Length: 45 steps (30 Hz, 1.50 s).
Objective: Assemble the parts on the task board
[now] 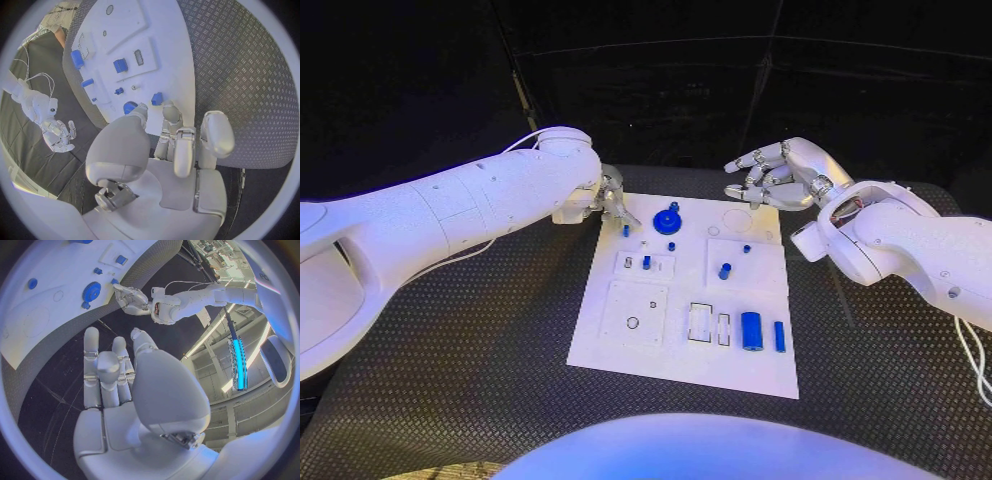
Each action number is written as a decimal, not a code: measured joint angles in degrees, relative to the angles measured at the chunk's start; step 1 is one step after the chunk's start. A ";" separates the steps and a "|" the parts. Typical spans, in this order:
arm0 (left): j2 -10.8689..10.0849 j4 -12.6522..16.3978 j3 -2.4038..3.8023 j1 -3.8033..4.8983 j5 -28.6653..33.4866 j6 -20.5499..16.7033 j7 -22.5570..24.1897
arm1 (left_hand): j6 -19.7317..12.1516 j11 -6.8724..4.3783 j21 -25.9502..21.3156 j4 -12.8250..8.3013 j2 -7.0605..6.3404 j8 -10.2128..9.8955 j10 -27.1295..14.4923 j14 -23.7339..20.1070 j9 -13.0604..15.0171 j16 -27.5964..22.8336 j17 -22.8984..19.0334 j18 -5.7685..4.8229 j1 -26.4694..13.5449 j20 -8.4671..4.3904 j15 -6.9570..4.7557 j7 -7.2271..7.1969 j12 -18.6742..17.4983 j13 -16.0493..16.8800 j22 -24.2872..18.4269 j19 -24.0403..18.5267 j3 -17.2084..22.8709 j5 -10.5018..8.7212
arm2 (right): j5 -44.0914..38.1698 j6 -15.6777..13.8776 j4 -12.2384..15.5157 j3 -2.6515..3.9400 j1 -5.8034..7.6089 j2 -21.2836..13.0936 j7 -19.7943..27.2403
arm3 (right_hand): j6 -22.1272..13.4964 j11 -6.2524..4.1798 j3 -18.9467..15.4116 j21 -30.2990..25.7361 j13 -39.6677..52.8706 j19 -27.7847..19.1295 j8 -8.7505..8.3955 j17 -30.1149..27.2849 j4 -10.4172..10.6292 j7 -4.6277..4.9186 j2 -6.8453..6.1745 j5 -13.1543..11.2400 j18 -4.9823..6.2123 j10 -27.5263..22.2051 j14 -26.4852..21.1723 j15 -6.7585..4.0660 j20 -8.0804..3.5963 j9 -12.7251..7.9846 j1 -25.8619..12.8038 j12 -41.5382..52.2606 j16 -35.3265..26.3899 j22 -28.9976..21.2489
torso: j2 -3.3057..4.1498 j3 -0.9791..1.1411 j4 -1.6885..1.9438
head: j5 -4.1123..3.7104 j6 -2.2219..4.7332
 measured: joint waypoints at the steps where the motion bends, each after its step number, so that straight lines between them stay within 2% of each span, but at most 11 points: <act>1: 0.05 -0.01 -0.02 -0.01 0.00 0.08 0.00 | 0.00 0.00 0.00 0.00 -0.14 0.00 0.00 0.00 -0.05 0.00 0.00 0.00 0.18 0.00 0.00 0.00 0.00 -0.10 0.00 0.00 0.00 0.00 | 0.00 0.00 -0.01 0.00 0.00 0.02 0.00 | 0.00 0.00 0.00 0.00 0.00 0.00 0.00 0.00 0.00 0.00 0.00 0.00 0.00 0.00 0.00 0.00 0.00 0.00 0.00 0.00 0.00 0.00 | -0.01 0.00 0.00 | -0.01 0.00; 7: 0.21 -0.13 -0.11 -0.06 0.03 0.21 0.00 | 0.40 0.00 0.00 0.00 0.50 0.00 0.00 0.00 -0.23 0.00 0.00 0.00 1.58 -0.17 0.00 -0.01 0.00 -0.29 -0.01 0.16 0.00 0.00 | 0.00 0.02 -0.05 0.00 0.00 0.09 0.00 | 0.00 0.00 0.00 0.00 0.00 0.00 0.00 0.00 0.00 0.00 0.00 0.00 0.00 0.00 0.00 0.00 0.00 0.00 0.00 0.00 0.00 0.00 | -0.01 -0.01 -0.01 | -0.02 0.00; 9: 0.21 -0.15 -0.11 -0.07 0.10 0.17 0.00 | 0.40 0.00 0.00 0.00 1.09 -0.23 0.00 0.00 -0.29 0.00 0.00 0.00 2.20 -0.17 0.00 -0.01 0.00 -0.29 -0.01 0.16 0.00 0.00 | 0.00 0.03 -0.06 0.00 0.00 0.10 0.00 | 0.00 0.00 0.00 0.00 0.00 0.00 0.00 0.01 0.00 0.00 0.00 0.00 0.00 0.00 0.00 0.00 0.00 0.00 0.00 0.14 0.00 0.00 | -0.01 -0.01 -0.01 | -0.02 0.00; 12: 0.23 -0.15 -0.13 -0.08 0.24 0.09 0.00 | 0.40 0.00 0.00 0.00 0.92 -0.23 0.00 0.00 -0.30 0.00 0.00 0.00 2.57 -0.17 0.00 -0.01 0.00 -0.29 0.06 0.16 0.00 0.00 | 0.00 0.05 -0.10 0.00 0.00 0.14 0.00 | 0.00 0.00 0.00 0.00 0.00 0.00 0.00 0.11 0.00 0.00 0.00 0.00 0.00 0.00 0.00 0.00 0.00 0.00 0.00 0.27 0.00 0.00 | -0.01 -0.01 -0.01 | -0.02 0.00; 14: 0.26 -0.15 -0.13 -0.09 0.37 0.07 0.00 | 0.51 0.00 0.00 0.00 1.46 -0.23 0.00 0.00 -0.36 0.00 0.00 0.00 3.12 -0.17 0.00 -0.12 0.00 -0.29 0.13 0.16 0.00 0.00 | 0.00 0.06 -0.13 0.00 0.00 0.18 0.00 | 0.00 0.00 0.00 0.00 0.00 0.00 0.00 0.11 0.00 0.00 0.00 0.00 0.00 0.00 0.00 0.00 0.00 0.00 0.00 0.26 0.00 0.00 | -0.01 -0.02 -0.01 | -0.02 -0.03; 32: 0.58 -0.64 -0.32 -0.19 1.28 0.32 0.02 | 1.00 -0.20 0.00 -0.17 1.88 -0.23 0.20 -0.01 -0.39 0.00 0.00 0.00 5.12 -0.17 -0.01 -0.22 0.24 -0.35 0.27 0.16 0.17 0.00 | 0.00 0.19 -0.32 0.00 0.00 0.43 -0.02 | 0.00 0.00 0.16 0.00 0.00 0.00 0.00 0.17 0.16 0.00 0.00 0.00 0.00 0.00 0.00 0.00 0.00 0.00 0.00 0.26 0.00 -0.05 | 0.00 0.01 -0.01 | 0.06 -0.07; 37: 0.69 -0.74 -0.33 -0.22 1.46 0.32 0.02 | 1.21 -0.27 0.00 -1.05 2.84 -0.23 0.26 -0.22 -0.48 0.00 0.00 -0.01 7.46 -0.21 -0.22 -0.43 0.24 -0.53 0.28 0.19 1.06 0.00 | 0.00 0.21 -0.32 0.00 0.00 0.46 -0.03 | 0.00 0.00 0.16 0.00 0.00 0.00 0.00 0.17 0.16 0.00 0.00 0.00 0.00 0.00 0.00 0.00 0.00 0.00 0.00 0.26 0.00 -0.05 | 0.00 0.03 -0.01 | 0.02 -0.09; 45: 1.01 -0.92 -0.34 -0.26 1.84 0.31 0.03 | 1.32 -0.56 0.00 -3.68 4.74 -0.24 0.56 -0.19 -0.58 0.00 0.00 0.00 12.35 -0.35 -0.24 -0.54 0.24 -0.79 0.53 0.33 3.37 0.00 | 0.01 0.24 -0.39 0.00 0.00 0.58 -0.03 | 0.00 0.00 0.16 0.00 0.00 0.00 0.00 0.16 0.16 0.00 0.00 0.00 0.00 0.00 0.00 0.00 0.00 0.00 0.00 0.26 0.00 -0.04 | 0.01 0.04 -0.02 | 0.01 -0.20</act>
